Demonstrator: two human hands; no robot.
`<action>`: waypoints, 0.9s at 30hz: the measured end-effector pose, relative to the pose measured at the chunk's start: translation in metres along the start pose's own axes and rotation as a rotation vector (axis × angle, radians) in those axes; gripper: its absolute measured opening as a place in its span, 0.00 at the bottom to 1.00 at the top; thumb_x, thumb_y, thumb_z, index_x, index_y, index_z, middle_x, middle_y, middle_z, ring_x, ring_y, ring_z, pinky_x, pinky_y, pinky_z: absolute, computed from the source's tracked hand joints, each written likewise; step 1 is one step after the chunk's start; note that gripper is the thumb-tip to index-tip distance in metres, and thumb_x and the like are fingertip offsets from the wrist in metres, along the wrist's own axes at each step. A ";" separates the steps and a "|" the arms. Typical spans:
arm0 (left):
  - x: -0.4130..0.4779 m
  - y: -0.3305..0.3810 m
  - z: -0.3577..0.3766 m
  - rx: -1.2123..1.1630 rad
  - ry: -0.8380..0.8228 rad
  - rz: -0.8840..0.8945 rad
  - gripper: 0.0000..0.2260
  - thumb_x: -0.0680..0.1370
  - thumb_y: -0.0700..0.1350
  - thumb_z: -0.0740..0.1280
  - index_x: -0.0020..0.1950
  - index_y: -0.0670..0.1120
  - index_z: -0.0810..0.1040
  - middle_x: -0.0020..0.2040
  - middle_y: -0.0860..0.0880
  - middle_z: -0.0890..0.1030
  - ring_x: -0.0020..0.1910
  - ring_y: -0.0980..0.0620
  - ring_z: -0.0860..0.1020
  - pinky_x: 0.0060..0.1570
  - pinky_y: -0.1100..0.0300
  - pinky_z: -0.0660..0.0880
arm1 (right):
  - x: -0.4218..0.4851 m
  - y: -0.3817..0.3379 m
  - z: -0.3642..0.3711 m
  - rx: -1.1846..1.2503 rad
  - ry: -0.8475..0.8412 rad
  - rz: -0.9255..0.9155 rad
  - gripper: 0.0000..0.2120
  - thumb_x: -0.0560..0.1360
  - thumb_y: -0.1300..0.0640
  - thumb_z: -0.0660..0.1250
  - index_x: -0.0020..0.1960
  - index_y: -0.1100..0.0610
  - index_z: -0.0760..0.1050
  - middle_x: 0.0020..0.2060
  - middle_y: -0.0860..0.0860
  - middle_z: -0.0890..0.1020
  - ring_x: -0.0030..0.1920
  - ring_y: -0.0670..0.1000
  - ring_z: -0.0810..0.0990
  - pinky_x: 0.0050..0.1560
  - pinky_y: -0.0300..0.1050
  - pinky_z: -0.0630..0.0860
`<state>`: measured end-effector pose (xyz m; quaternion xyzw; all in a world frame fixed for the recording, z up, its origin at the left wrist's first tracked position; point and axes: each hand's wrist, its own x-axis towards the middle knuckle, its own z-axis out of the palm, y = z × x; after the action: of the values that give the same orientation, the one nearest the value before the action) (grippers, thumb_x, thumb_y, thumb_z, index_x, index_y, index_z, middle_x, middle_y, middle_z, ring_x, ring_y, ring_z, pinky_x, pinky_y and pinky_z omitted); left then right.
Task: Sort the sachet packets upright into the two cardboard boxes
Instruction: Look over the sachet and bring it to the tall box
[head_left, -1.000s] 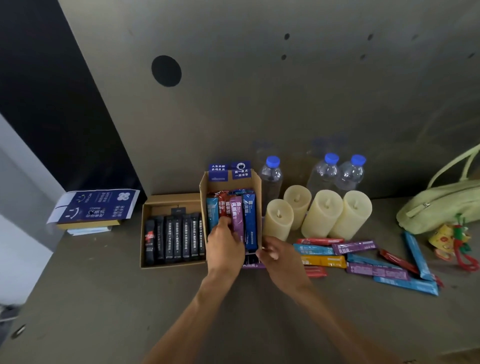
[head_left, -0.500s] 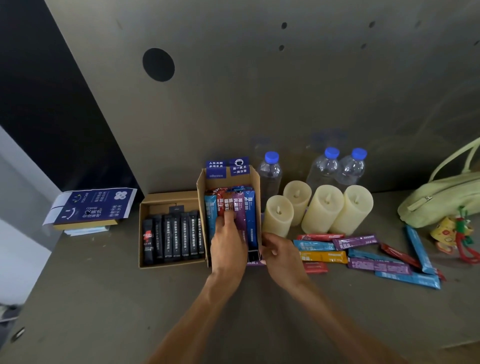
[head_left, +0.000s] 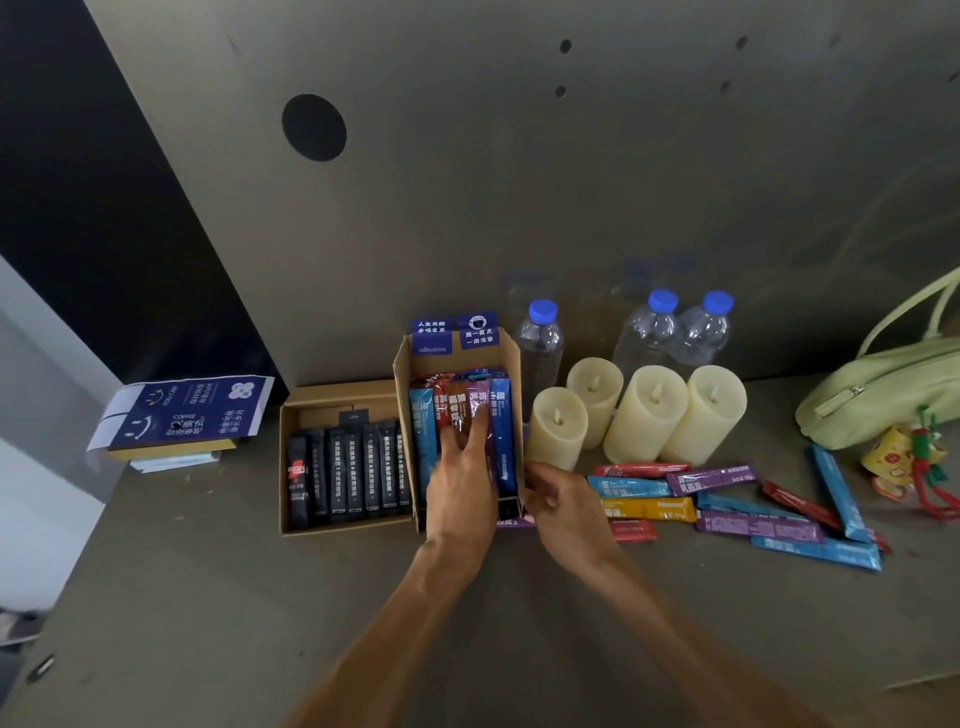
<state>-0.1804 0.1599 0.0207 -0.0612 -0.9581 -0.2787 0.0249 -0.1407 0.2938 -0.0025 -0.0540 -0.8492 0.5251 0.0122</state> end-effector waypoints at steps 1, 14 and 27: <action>-0.001 0.000 0.000 0.005 0.000 0.003 0.36 0.79 0.35 0.64 0.79 0.55 0.51 0.69 0.43 0.64 0.61 0.42 0.77 0.57 0.46 0.79 | 0.000 0.000 0.000 0.000 0.000 -0.002 0.13 0.80 0.58 0.66 0.64 0.51 0.78 0.58 0.44 0.83 0.59 0.43 0.81 0.56 0.36 0.79; -0.054 0.044 0.017 -0.253 0.018 0.220 0.11 0.80 0.40 0.65 0.62 0.46 0.75 0.58 0.47 0.76 0.50 0.47 0.79 0.44 0.50 0.79 | -0.026 0.045 -0.078 -0.161 0.091 0.124 0.06 0.76 0.62 0.70 0.50 0.53 0.82 0.44 0.47 0.85 0.45 0.45 0.84 0.49 0.46 0.82; -0.012 0.086 0.113 -0.606 -0.208 -0.455 0.08 0.75 0.53 0.67 0.41 0.49 0.77 0.38 0.49 0.83 0.40 0.44 0.83 0.44 0.45 0.82 | -0.061 0.085 -0.141 -0.251 0.186 0.269 0.13 0.74 0.67 0.69 0.41 0.48 0.78 0.36 0.45 0.83 0.36 0.38 0.81 0.38 0.29 0.73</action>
<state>-0.1584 0.2911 -0.0297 0.1201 -0.8189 -0.5398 -0.1540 -0.0629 0.4508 -0.0131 -0.2165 -0.8884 0.4046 0.0134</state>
